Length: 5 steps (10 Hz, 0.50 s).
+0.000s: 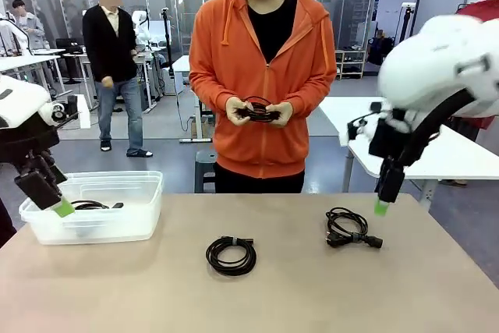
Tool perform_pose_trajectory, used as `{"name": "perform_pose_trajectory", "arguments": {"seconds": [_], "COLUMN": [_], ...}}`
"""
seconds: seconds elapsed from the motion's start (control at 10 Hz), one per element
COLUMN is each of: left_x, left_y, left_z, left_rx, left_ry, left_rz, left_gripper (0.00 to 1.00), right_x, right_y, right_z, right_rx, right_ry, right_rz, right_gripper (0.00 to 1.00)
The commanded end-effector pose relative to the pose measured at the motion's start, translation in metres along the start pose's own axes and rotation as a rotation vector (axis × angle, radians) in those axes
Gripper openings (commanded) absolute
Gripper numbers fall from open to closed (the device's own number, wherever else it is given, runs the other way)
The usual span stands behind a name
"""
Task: Organize and store the cables.
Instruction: Place the Power Cable into the Organizing box.
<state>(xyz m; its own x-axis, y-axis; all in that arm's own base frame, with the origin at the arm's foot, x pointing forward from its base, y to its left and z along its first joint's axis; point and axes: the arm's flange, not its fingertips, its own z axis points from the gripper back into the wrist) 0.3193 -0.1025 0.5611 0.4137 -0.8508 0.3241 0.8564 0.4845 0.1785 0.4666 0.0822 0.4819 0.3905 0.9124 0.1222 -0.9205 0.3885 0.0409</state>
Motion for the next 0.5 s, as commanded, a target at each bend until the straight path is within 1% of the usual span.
{"name": "perform_pose_trajectory", "arguments": {"seconds": [0.0,0.1,0.2,0.3,0.4], "left_x": [-0.007,-0.004,-0.002,0.001,0.004], "left_y": [-0.022,-0.031,-0.036,-0.039,-0.041], "left_z": [0.005,0.008,0.011,0.011,0.011], "left_rx": [-0.016,-0.013,-0.014,-0.022,-0.010], "left_ry": [-0.009,-0.010,-0.006,-0.002,-0.006], "left_rz": [-0.111,-0.145,-0.152,-0.162,-0.171], "left_gripper": [1.00,1.00,1.00,1.00,1.00], "right_x": [0.003,0.002,0.004,0.006,0.006], "right_y": [-0.033,-0.043,-0.049,-0.056,-0.065], "right_z": [-0.019,-0.037,-0.051,-0.064,-0.077], "right_rx": [-0.091,-0.113,-0.071,-0.038,-0.040], "right_ry": [0.104,0.126,0.079,0.079,0.065], "right_rz": [0.168,0.230,0.253,0.247,0.227], "right_gripper": [1.00,1.00,1.00,1.00,1.00]}}
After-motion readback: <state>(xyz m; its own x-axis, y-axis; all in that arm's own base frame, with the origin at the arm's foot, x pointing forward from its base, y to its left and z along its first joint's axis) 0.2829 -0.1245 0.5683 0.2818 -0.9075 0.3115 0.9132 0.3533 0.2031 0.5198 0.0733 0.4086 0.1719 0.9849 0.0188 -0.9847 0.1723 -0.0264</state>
